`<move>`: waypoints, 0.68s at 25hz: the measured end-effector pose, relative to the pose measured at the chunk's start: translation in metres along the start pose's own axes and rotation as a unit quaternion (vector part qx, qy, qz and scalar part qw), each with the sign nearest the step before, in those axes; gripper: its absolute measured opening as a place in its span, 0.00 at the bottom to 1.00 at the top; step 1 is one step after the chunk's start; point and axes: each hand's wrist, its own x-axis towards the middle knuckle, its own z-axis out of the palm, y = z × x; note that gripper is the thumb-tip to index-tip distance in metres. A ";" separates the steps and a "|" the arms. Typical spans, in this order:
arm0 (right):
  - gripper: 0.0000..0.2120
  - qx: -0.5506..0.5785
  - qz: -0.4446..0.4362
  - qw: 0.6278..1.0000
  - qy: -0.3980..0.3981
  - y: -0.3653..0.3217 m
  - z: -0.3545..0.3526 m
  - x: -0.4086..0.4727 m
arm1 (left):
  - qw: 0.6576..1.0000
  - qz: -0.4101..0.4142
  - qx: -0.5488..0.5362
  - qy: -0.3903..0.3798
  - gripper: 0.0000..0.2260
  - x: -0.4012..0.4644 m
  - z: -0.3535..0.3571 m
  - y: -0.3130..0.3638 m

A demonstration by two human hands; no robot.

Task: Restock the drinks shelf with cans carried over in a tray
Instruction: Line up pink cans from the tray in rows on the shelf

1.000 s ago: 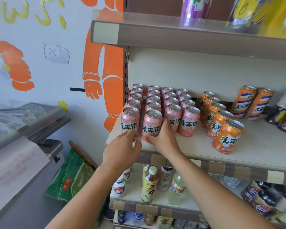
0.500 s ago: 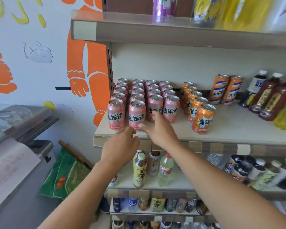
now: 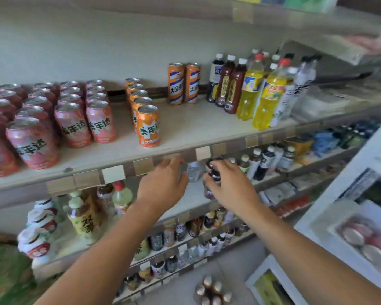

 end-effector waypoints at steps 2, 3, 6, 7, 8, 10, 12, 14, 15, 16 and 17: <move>0.22 -0.023 0.034 0.999 0.001 0.052 -0.018 -0.021 | 0.999 0.030 -0.025 -0.029 0.16 0.011 0.034 0.051; 0.22 -0.031 0.046 0.998 -0.002 0.074 -0.026 -0.030 | 0.998 0.048 -0.037 -0.036 0.15 0.016 0.048 0.074; 0.22 -0.047 0.108 0.993 -0.002 0.147 -0.054 -0.060 | 0.989 0.115 -0.065 -0.062 0.14 0.030 0.091 0.148; 0.22 -0.052 0.130 0.990 0.001 0.169 -0.062 -0.071 | 0.985 0.135 -0.073 -0.073 0.14 0.033 0.105 0.169; 0.21 -0.054 0.151 0.987 0.004 0.190 -0.069 -0.082 | 0.981 0.153 -0.079 -0.085 0.14 0.035 0.118 0.189; 0.20 -0.050 0.195 0.980 0.007 0.227 -0.080 -0.105 | 0.975 0.176 -0.085 -0.104 0.15 0.035 0.143 0.223; 0.19 -0.036 0.248 0.968 0.010 0.260 -0.086 -0.126 | 0.970 0.188 -0.093 -0.121 0.14 0.031 0.164 0.253; 0.18 -0.032 0.296 0.955 0.010 0.293 -0.091 -0.147 | 0.966 0.195 -0.105 -0.137 0.13 0.027 0.183 0.279; 0.18 -0.035 0.315 0.948 0.005 0.308 -0.091 -0.157 | 0.962 0.199 -0.112 -0.148 0.13 0.025 0.190 0.289; 0.17 -0.039 0.337 0.941 -0.001 0.326 -0.092 -0.167 | 0.958 0.205 -0.122 -0.159 0.14 0.024 0.200 0.303; 0.17 -0.041 0.356 0.934 -0.004 0.343 -0.091 -0.174 | 0.955 0.210 -0.127 -0.168 0.14 0.024 0.210 0.315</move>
